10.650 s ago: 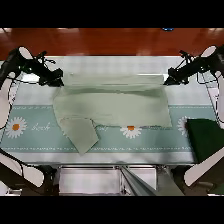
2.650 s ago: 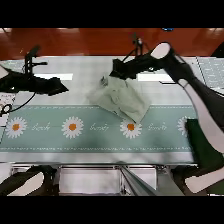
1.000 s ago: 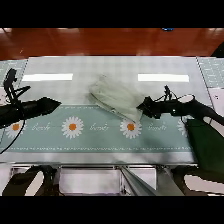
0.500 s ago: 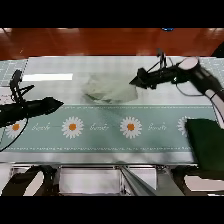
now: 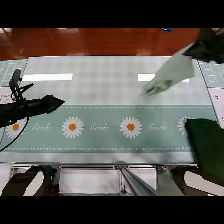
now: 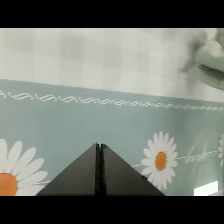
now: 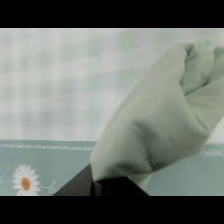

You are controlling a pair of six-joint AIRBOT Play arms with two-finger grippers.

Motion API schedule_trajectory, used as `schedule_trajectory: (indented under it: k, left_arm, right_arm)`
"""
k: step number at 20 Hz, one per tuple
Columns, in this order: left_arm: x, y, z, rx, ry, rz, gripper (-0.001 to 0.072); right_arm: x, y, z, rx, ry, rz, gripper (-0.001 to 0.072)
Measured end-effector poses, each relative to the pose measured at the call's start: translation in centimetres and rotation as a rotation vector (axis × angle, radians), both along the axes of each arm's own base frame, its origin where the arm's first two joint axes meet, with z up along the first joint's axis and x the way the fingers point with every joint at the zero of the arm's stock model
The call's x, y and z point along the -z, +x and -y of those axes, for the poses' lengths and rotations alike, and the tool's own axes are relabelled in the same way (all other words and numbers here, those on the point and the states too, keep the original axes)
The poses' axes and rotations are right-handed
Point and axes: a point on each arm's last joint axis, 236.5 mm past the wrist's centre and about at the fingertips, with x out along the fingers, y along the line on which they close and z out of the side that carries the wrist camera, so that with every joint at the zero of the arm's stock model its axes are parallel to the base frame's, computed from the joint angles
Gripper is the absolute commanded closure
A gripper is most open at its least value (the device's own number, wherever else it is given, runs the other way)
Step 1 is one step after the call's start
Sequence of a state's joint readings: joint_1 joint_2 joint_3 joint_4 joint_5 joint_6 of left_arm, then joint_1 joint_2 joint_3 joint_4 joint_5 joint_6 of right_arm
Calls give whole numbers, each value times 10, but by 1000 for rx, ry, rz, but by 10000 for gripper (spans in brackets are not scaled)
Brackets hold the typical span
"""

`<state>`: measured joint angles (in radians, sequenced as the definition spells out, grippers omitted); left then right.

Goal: Fold the shirts.

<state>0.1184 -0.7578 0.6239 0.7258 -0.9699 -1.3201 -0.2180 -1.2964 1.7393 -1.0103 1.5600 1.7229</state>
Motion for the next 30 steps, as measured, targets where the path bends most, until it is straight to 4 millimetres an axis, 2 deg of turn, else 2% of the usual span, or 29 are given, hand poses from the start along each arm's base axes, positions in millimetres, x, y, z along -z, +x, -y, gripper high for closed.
schedule_trajectory:
  k: [4,7,9,11,13,14,15,16,17,18,20,21,22,23,24,25,27,28,29,30]
  left_arm:
    - [-13,10,0,-30,-31,54,691]
    - [-23,22,-4,-72,-43,102,691]
    - [-30,29,-9,-102,-48,131,691]
    - [-35,35,-13,-127,-49,154,691]
    - [-38,40,-17,-149,-46,173,691]
    - [-39,43,-19,-163,-44,183,691]
    - [-39,44,-20,-167,-43,183,691]
    - [-38,47,-22,-175,-42,183,691]
    - [-36,48,-22,-177,-41,181,691]
    - [-34,49,-23,-177,-36,177,691]
    - [-27,53,-25,-177,-26,168,692]
    - [-22,56,-27,-181,-21,162,692]
    - [-19,59,-29,-184,-16,154,692]
    - [-18,64,-32,-182,-10,144,692]
    - [-20,70,-36,-176,-4,137,692]
    - [-27,78,-38,-163,-4,137,692]
    - [-56,98,-36,-117,-4,169,693]
    - [-76,108,-28,-75,-4,197,694]
    - [-93,116,-17,-27,8,226,694]
    - [-107,122,-5,18,32,250,693]
  right_arm:
    - [-17,-62,89,245,-120,-69,692]
    - [-17,-109,142,463,-161,-92,692]
    - [-1,-149,168,598,-182,-143,692]
    - [25,-196,191,735,-223,-229,691]
    - [50,-252,212,881,-298,-345,690]
    - [61,-278,219,945,-328,-405,686]
    - [70,-296,221,986,-344,-452,572]
    - [78,-311,223,1018,-357,-493,338]
    - [84,-324,223,1040,-367,-537,298]
    - [92,-340,217,1051,-362,-607,298]
    - [100,-353,213,1064,-350,-673,302]
    - [103,-356,211,1062,-341,-695,398]
    - [104,-355,212,1059,-328,-700,608]
    - [104,-344,213,1045,-302,-668,689]
    - [99,-318,215,1011,-268,-575,690]
    - [90,-285,217,955,-235,-454,690]
    - [54,-198,209,793,-190,-160,690]
    - [31,-153,192,678,-174,-23,690]
    - [14,-115,168,561,-163,72,690]
    - [5,-80,132,427,-147,134,690]
